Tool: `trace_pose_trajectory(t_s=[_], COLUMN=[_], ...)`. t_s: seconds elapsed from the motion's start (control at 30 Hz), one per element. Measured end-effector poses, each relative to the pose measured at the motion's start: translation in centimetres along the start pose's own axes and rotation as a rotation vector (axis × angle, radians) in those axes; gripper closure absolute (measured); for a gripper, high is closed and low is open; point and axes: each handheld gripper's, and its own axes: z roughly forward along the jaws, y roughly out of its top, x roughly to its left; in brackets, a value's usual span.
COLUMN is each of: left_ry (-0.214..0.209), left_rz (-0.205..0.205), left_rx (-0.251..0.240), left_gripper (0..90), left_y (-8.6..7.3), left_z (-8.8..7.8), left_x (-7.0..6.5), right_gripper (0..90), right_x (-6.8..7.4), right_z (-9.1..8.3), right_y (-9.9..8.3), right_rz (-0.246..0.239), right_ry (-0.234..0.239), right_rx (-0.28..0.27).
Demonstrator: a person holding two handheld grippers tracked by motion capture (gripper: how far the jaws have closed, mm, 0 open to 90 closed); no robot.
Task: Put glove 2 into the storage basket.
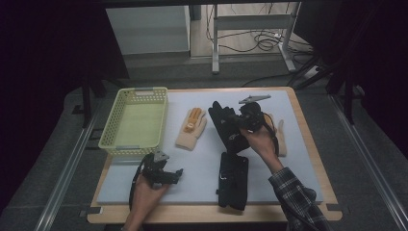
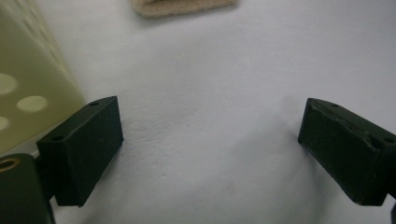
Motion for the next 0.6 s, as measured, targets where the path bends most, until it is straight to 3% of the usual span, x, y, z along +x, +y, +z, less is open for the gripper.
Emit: trace_pose_trajectory(t_s=[0.13, 0.27, 0.3, 0.5, 0.6], left_ry=[0.001, 0.001, 0.001, 0.001, 0.001], left_rz=[0.002, 0.0, 0.002, 0.0, -0.001], left_rx=[0.0, 0.0, 0.001, 0.0, -0.001], left_gripper=[6.7, 6.7, 6.8, 6.7, 6.7], left_y=[0.0, 0.0, 0.0, 0.0, 0.0], left_z=[0.0, 0.0, 0.0, 0.0, 0.0], left_x=[0.0, 0.0, 0.0, 0.0, 0.0], right_gripper=[87.2, 87.2, 87.5, 86.9, 81.1], right_x=[1.1, 1.7, 1.4, 0.1, -0.6], right_z=[-1.6, -2.5, -2.4, -1.1, -1.4], right_y=[-1.1, -3.0, -4.2, -7.3, -8.3], right_rz=[0.016, -0.008, 0.002, 0.017, 0.015], right_ry=[0.003, -0.021, -0.023, -0.038, -0.033], right_rx=[-0.001, 0.004, 0.013, 0.057, 0.05])
